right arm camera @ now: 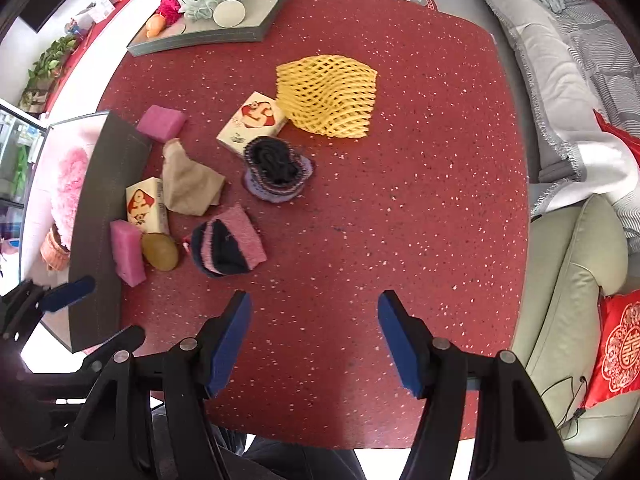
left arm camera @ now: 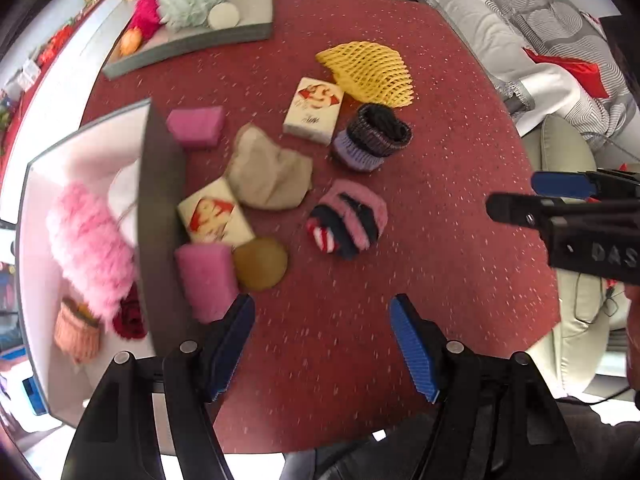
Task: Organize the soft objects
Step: 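Move both tools back over the remaining knit items, then grasp the pink-and-navy knit cuff with the left tool while the right tool grasps the brown knit cup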
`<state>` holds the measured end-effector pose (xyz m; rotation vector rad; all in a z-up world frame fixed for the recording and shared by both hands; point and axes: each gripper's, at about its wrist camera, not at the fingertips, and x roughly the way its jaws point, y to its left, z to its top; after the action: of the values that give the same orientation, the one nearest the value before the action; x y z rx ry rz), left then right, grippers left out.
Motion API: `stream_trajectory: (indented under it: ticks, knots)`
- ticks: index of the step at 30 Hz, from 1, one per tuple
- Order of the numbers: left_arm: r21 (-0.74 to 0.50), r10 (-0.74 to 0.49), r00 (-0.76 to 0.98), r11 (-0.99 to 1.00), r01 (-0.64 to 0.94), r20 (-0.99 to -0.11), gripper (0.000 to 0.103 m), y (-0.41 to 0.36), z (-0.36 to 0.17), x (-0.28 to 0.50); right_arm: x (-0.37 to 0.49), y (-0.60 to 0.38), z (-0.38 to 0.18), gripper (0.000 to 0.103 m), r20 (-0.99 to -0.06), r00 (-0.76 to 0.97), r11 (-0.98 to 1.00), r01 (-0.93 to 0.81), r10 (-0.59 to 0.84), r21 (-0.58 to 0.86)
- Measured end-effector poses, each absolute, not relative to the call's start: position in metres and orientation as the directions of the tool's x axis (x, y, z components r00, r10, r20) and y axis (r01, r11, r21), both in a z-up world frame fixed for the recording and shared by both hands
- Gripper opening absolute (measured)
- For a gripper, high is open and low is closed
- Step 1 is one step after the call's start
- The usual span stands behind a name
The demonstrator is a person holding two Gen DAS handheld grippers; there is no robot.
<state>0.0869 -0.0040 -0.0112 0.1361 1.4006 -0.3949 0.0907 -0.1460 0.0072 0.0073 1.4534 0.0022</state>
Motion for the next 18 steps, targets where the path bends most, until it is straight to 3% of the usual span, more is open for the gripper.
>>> stream_trajectory:
  ticks: [2,12,18]
  knots:
    - [-0.101,-0.151,0.118,0.930,0.353,-0.981,0.078,-0.020,-0.031,0.093,0.092,-0.156,0.000,0.073,-0.995,0.098,1.000,-0.009,0.008,0.007]
    - [0.009,-0.056,0.128,0.888,0.460,-0.990,0.078,-0.084,-0.072,0.115,0.085,-0.199,-0.010,0.073,-0.997,0.075,0.998,-0.060,0.023,0.018]
    - [0.061,0.031,0.082,0.916,0.397,-0.996,0.078,-0.079,-0.103,0.121,0.115,-0.208,-0.021,0.073,-0.994,0.098,0.991,-0.129,0.051,0.038]
